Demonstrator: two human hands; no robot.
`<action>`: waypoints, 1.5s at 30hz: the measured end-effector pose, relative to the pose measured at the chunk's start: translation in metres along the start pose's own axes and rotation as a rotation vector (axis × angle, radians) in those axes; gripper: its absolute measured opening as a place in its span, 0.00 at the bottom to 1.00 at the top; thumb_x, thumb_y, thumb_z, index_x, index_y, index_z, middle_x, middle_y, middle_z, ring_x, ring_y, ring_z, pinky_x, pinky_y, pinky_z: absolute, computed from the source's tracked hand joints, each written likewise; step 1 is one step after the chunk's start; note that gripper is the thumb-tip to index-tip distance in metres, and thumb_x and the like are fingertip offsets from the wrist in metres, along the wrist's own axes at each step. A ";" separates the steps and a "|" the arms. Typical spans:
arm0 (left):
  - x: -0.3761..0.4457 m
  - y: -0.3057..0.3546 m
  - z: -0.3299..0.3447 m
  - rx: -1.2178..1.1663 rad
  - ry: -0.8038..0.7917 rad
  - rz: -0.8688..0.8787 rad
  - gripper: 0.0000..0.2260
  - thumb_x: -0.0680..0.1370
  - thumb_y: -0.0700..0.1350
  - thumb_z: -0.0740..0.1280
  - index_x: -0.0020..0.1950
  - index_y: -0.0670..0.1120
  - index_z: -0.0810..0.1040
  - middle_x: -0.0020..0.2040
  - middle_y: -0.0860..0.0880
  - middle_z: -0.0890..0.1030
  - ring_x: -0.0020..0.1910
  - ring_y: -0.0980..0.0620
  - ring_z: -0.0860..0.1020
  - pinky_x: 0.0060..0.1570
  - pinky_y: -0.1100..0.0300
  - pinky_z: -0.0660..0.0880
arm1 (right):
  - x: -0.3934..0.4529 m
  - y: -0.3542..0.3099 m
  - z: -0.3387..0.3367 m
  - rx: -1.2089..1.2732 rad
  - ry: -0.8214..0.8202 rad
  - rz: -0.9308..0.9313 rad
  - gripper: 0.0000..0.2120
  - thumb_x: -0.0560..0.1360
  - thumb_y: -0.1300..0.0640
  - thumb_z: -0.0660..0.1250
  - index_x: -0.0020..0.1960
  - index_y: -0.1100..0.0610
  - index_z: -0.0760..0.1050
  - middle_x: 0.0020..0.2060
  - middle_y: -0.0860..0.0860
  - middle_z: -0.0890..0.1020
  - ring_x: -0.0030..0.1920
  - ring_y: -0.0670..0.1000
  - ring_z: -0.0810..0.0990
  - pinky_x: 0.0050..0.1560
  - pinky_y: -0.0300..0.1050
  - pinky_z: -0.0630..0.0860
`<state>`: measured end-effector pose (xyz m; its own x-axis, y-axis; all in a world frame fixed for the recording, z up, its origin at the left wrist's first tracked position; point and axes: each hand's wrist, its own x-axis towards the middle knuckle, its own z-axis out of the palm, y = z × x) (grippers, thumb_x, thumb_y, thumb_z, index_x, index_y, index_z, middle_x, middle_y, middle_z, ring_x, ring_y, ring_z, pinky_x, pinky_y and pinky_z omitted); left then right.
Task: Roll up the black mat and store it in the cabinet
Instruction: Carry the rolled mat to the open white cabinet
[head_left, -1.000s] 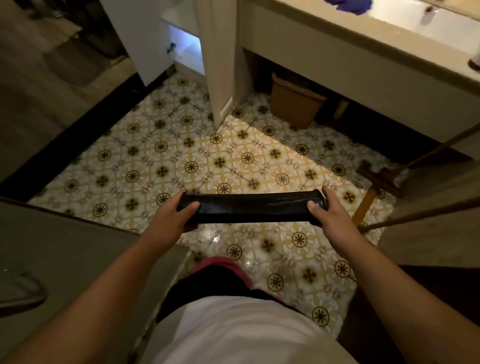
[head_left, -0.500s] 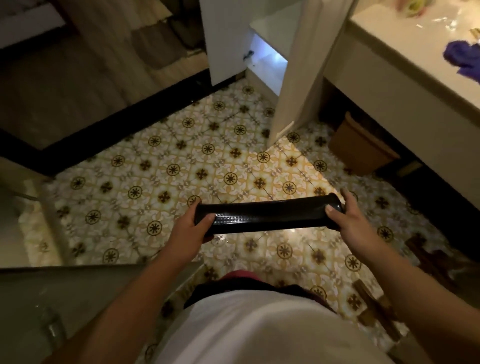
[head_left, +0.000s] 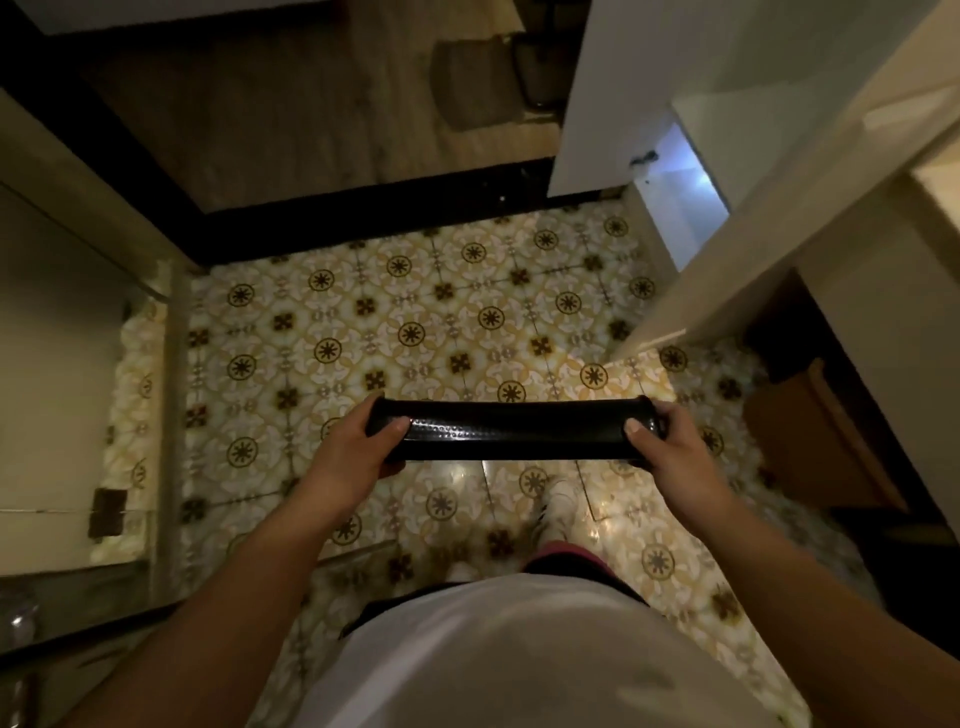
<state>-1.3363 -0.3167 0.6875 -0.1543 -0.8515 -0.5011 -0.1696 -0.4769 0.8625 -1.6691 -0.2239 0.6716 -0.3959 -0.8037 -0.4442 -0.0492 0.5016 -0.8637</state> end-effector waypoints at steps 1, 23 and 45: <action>0.009 0.004 0.006 0.004 0.012 0.005 0.09 0.79 0.44 0.66 0.51 0.60 0.80 0.50 0.56 0.82 0.45 0.57 0.82 0.44 0.57 0.81 | 0.017 -0.005 -0.004 -0.010 -0.025 -0.006 0.17 0.78 0.56 0.66 0.65 0.57 0.67 0.58 0.54 0.76 0.56 0.53 0.78 0.51 0.49 0.78; 0.213 0.124 0.061 -0.142 0.183 -0.009 0.20 0.77 0.42 0.69 0.69 0.47 0.72 0.59 0.47 0.79 0.53 0.48 0.81 0.46 0.52 0.81 | 0.302 -0.126 -0.033 -0.025 -0.241 -0.071 0.14 0.76 0.55 0.69 0.57 0.44 0.69 0.53 0.43 0.76 0.53 0.48 0.80 0.50 0.46 0.80; 0.555 0.347 0.087 0.123 -0.145 0.037 0.27 0.75 0.42 0.71 0.72 0.49 0.69 0.59 0.49 0.76 0.50 0.48 0.81 0.40 0.55 0.81 | 0.513 -0.242 -0.009 0.276 0.221 0.015 0.17 0.76 0.60 0.69 0.62 0.57 0.69 0.55 0.55 0.77 0.53 0.53 0.79 0.41 0.40 0.79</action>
<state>-1.5653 -0.9360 0.7029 -0.2995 -0.8234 -0.4821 -0.2773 -0.4083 0.8697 -1.8688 -0.7546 0.6549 -0.5847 -0.6933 -0.4213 0.1957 0.3835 -0.9026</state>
